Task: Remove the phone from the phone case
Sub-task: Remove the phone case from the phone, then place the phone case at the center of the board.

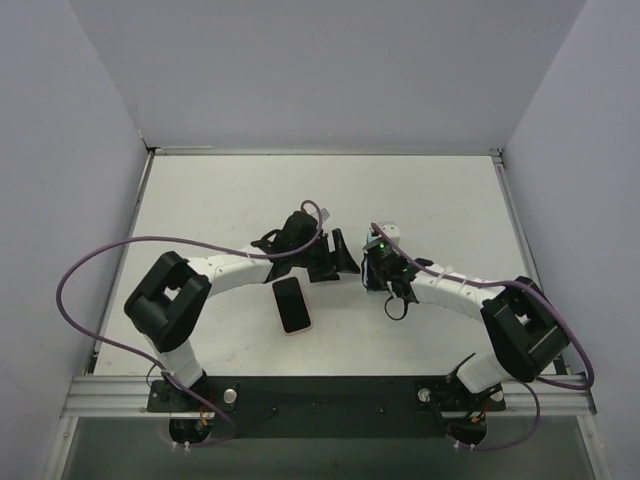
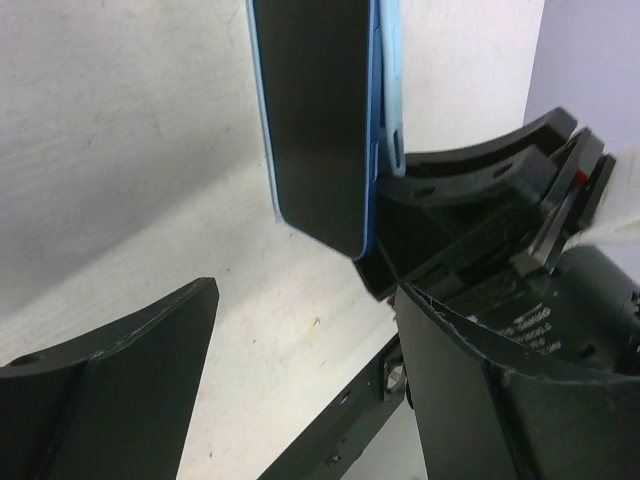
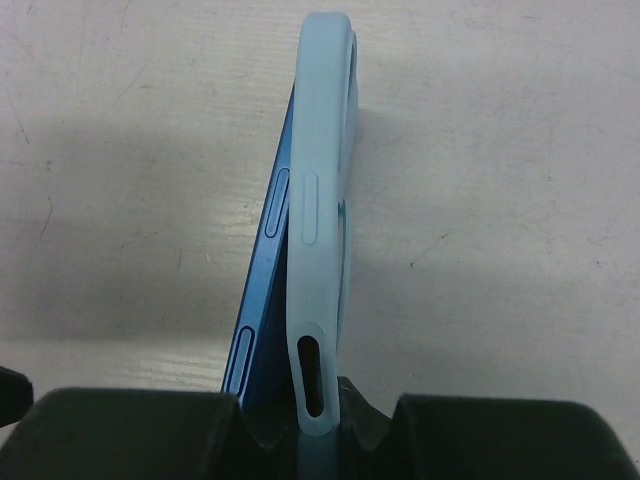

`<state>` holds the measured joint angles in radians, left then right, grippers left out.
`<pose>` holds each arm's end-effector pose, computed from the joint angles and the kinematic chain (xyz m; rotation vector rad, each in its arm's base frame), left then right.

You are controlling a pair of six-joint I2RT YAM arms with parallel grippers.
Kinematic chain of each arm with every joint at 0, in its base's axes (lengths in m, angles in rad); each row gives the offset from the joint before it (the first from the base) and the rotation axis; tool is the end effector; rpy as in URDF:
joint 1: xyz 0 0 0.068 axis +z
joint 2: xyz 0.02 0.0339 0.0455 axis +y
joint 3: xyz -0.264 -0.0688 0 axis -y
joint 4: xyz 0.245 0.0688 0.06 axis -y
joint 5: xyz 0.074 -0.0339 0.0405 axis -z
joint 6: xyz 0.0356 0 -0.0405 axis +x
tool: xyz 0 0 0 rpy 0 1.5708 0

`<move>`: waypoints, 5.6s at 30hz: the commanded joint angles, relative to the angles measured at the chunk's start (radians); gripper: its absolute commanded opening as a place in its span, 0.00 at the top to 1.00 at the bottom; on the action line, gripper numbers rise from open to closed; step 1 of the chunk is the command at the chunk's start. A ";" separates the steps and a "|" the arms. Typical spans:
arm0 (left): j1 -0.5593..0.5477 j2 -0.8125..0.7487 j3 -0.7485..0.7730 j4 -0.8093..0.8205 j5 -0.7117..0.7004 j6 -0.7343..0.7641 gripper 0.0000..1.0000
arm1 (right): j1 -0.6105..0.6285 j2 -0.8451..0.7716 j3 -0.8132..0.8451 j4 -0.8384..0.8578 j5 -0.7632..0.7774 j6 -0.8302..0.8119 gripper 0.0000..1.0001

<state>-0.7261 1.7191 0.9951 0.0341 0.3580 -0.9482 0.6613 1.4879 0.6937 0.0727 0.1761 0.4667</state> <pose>0.2647 -0.2517 0.1889 -0.0662 2.5496 -1.1975 0.2363 0.1760 0.1719 -0.1325 2.3053 0.3856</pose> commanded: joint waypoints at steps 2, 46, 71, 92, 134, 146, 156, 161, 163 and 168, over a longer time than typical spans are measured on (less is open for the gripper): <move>-0.021 0.066 0.140 -0.033 -0.051 0.022 0.19 | 0.043 0.038 -0.063 -0.116 -0.128 0.009 1.00; -0.010 0.059 0.129 -0.109 -0.128 0.023 0.29 | 0.113 -0.023 -0.051 -0.068 -0.271 -0.132 1.00; -0.136 0.257 0.408 -0.604 -0.528 -0.093 0.41 | 0.135 -0.038 -0.048 -0.019 -0.233 -0.094 1.00; -0.164 0.412 0.475 -0.723 -0.616 -0.120 0.57 | 0.135 -0.075 -0.079 0.016 -0.216 -0.071 1.00; -0.114 0.160 0.149 -0.591 -0.548 0.086 1.00 | -0.189 -0.310 -0.318 0.268 -0.472 0.095 1.00; -0.105 0.120 0.152 -0.574 -0.507 0.123 1.00 | -0.201 -0.321 -0.284 0.208 -0.494 0.075 1.00; -0.085 0.100 0.152 -0.511 -0.450 0.101 1.00 | -0.316 -0.341 -0.152 -0.011 -0.267 0.096 1.00; -0.087 0.131 0.165 -0.473 -0.400 0.089 1.00 | -0.466 -0.290 -0.088 0.037 -0.321 0.131 1.00; -0.091 0.143 0.168 -0.455 -0.383 0.081 1.00 | -0.529 -0.255 -0.045 0.047 -0.332 0.147 1.00; -0.105 0.168 0.189 -0.428 -0.358 0.071 1.00 | -0.701 -0.167 -0.025 0.116 -0.431 0.200 0.99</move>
<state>-0.8192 1.8259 1.1763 -0.3462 0.0154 -0.8948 0.0685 1.2781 0.6502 0.1352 -0.1844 0.6075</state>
